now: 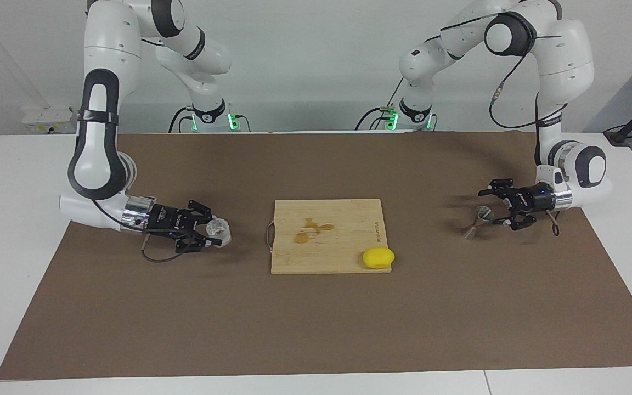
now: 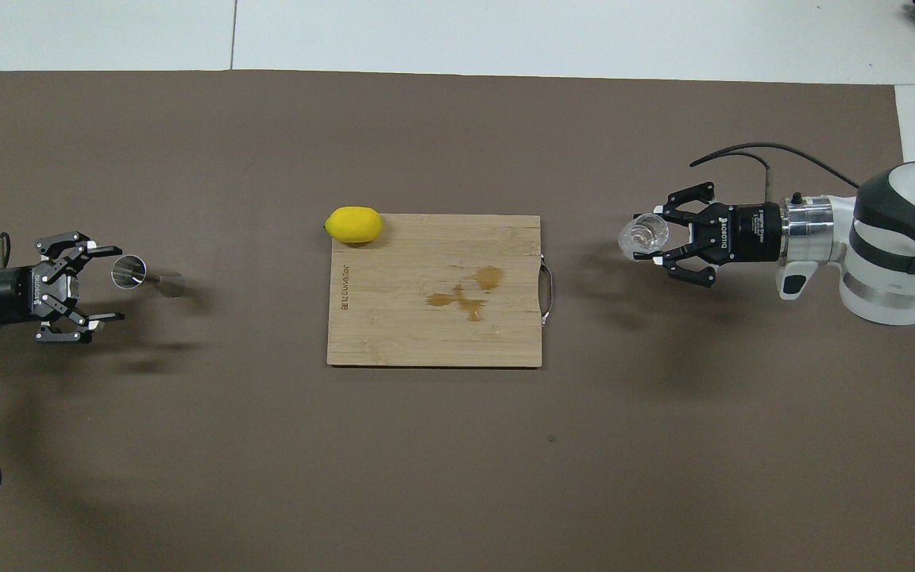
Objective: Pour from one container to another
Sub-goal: 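Raise the right gripper's clear cup while the left gripper grasps the dark cup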
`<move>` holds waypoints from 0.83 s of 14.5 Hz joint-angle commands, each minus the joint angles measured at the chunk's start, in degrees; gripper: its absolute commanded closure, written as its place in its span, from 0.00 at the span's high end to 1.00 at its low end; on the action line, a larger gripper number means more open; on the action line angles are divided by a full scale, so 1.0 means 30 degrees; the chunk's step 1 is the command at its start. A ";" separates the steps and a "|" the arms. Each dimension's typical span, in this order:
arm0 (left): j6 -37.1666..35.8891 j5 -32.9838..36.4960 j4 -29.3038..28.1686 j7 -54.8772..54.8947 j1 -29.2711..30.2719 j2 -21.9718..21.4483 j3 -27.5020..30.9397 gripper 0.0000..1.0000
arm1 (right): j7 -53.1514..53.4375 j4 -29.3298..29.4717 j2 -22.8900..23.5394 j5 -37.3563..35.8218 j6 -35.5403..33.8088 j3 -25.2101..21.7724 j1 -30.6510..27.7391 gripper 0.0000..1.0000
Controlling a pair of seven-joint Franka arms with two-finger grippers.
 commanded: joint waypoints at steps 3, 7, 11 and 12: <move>0.1016 -0.0778 -0.1807 0.0940 -0.0052 -0.0856 0.0053 1.00 | 0.1467 -0.0309 -0.1159 -0.2055 0.0396 0.0114 0.0196 0.00; 0.1544 -0.1103 -0.1956 0.1086 -0.0227 -0.0886 -0.0034 1.00 | 0.1788 -0.0338 -0.1454 -0.2324 0.1130 0.0056 0.0753 0.00; 0.1573 -0.1599 -0.2103 0.1086 -0.0345 -0.0916 -0.0006 0.97 | 0.2609 -0.0338 -0.1630 -0.2998 0.1686 0.0084 0.0783 0.00; 0.1544 -0.1718 -0.2103 0.1086 -0.0462 -0.0916 -0.0034 0.97 | 0.2813 -0.0309 -0.1630 -0.2998 0.1716 0.0085 0.0783 0.00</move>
